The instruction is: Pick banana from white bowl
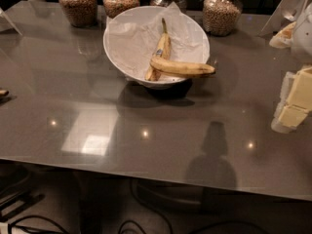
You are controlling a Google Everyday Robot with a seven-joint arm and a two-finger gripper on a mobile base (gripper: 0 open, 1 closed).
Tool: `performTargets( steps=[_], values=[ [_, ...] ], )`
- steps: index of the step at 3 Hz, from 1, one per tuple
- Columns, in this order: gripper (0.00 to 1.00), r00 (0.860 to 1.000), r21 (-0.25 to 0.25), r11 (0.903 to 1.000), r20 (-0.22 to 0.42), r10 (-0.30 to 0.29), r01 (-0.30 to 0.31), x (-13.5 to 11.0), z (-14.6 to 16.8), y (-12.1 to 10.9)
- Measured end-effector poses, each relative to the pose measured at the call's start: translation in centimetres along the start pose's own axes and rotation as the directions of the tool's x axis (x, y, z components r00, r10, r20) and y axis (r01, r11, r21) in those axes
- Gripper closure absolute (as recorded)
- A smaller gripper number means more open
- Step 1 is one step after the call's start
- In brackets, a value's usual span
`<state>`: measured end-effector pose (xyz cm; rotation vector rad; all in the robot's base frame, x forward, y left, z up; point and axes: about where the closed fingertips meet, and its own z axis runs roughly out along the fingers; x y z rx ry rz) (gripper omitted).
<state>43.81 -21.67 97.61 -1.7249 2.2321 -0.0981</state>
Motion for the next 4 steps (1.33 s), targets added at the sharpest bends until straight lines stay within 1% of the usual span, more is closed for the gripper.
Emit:
performTargets(
  steps=[1,2,3,4],
  values=[
    [0.0,1.0,0.0,1.0,0.0,0.0,0.0,0.0,0.0,0.0],
    [0.0,1.0,0.011,0.9999,0.021,0.003,-0.003,-0.5,0.1,-0.3],
    [0.0,0.994,0.029,0.9989,0.107,0.032,-0.035,-2.5,1.5,-1.9],
    [0.0,0.977,0.074,0.9952,0.21,0.047,-0.064,-6.1,2.5,-4.9]
  ],
)
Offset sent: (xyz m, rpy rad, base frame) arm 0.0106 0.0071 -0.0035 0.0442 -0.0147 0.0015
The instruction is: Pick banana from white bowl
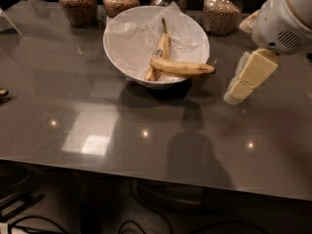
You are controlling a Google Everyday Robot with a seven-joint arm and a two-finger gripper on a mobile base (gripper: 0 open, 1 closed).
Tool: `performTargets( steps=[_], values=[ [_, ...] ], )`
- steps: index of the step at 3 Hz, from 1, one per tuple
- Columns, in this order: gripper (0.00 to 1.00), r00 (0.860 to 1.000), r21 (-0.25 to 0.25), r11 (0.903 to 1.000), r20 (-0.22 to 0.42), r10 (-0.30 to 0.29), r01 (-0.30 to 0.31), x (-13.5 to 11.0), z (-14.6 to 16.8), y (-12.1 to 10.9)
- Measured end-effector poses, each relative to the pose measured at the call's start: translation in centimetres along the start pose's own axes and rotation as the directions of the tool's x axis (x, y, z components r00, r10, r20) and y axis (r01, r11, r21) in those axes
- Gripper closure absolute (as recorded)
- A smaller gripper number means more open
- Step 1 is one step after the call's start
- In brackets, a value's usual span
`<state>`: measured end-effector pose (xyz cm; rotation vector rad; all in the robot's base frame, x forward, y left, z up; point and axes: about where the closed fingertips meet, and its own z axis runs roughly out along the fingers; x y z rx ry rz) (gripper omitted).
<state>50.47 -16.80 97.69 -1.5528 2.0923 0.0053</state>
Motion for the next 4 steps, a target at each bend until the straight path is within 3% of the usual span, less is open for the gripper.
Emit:
performTargets(
  steps=[1,2,3,4],
  values=[
    [0.0,0.995,0.036,0.9994,0.101,-0.002,-0.001,-4.4,1.7,-2.5],
    [0.0,0.979,0.033,0.9993,0.201,-0.024,0.018,-9.6,3.9,-4.3],
    [0.0,0.979,0.033,0.9993,0.201,-0.024,0.018,-9.6,4.0,-4.2],
    [0.0,0.974,0.034,0.999,0.222,-0.037,0.03,-11.5,5.2,-3.9]
  ],
)
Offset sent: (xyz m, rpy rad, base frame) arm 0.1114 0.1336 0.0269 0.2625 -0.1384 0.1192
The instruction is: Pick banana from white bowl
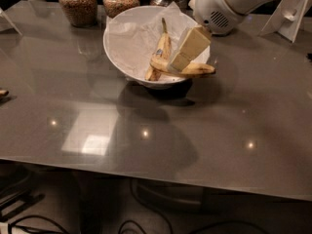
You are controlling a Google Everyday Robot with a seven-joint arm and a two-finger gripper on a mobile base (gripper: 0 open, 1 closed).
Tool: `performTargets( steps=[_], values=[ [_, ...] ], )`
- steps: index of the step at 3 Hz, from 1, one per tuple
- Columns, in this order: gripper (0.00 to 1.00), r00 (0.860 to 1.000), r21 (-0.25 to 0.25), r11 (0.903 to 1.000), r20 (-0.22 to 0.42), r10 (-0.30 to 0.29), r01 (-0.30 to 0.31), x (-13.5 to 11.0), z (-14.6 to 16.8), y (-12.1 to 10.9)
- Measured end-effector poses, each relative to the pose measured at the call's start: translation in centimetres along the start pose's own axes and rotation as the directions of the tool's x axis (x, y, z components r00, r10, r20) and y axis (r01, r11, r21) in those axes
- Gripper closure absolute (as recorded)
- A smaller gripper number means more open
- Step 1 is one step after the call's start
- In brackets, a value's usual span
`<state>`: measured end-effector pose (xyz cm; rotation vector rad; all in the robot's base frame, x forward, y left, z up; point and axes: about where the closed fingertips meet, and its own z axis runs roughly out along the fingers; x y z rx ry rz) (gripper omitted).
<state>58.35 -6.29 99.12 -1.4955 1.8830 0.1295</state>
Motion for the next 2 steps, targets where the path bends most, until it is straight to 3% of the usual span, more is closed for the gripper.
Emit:
performTargets(
  steps=[1,2],
  values=[
    [0.07,1.0,-0.008,0.9999,0.023,0.01,-0.009,-1.6,2.4,0.4],
    [0.26,0.999,-0.025,0.999,0.019,0.038,-0.038,-1.9,4.1,1.0]
  ],
)
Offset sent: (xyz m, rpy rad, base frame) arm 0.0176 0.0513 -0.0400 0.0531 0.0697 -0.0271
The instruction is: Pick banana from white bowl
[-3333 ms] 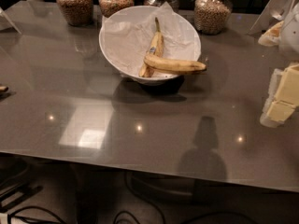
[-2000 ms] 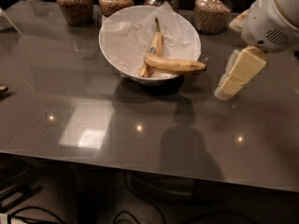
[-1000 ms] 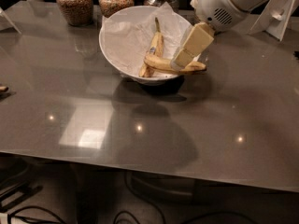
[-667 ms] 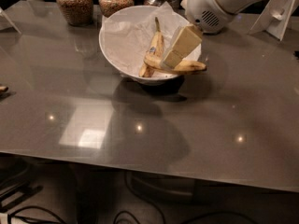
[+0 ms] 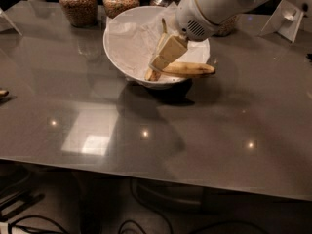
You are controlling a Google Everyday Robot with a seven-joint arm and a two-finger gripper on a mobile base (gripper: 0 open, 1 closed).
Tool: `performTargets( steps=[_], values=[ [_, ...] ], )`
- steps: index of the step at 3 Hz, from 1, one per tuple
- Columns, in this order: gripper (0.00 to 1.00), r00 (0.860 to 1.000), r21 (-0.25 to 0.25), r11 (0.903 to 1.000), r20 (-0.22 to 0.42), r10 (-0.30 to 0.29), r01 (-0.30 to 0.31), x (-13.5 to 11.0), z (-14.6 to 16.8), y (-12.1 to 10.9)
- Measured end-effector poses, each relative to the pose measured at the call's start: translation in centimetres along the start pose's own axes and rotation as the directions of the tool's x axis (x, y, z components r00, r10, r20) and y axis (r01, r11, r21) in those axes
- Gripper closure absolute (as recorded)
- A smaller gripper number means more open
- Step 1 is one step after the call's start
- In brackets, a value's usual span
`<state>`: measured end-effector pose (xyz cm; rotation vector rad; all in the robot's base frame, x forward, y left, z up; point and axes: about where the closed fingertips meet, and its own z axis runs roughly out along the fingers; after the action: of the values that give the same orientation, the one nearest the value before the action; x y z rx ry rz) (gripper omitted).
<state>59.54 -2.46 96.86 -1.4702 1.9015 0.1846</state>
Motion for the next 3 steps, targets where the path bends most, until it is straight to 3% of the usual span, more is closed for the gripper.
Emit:
performTargets(
  steps=[1,2,3],
  values=[
    [0.47,0.999,-0.016,0.9993,-0.023,0.034,-0.034,0.7,1.1,0.8],
    [0.47,0.997,-0.014,0.9978,-0.053,0.064,-0.065,1.9,1.9,1.1],
    [0.4,0.993,0.004,0.996,-0.083,0.089,-0.089,3.2,2.6,0.8]
  ],
)
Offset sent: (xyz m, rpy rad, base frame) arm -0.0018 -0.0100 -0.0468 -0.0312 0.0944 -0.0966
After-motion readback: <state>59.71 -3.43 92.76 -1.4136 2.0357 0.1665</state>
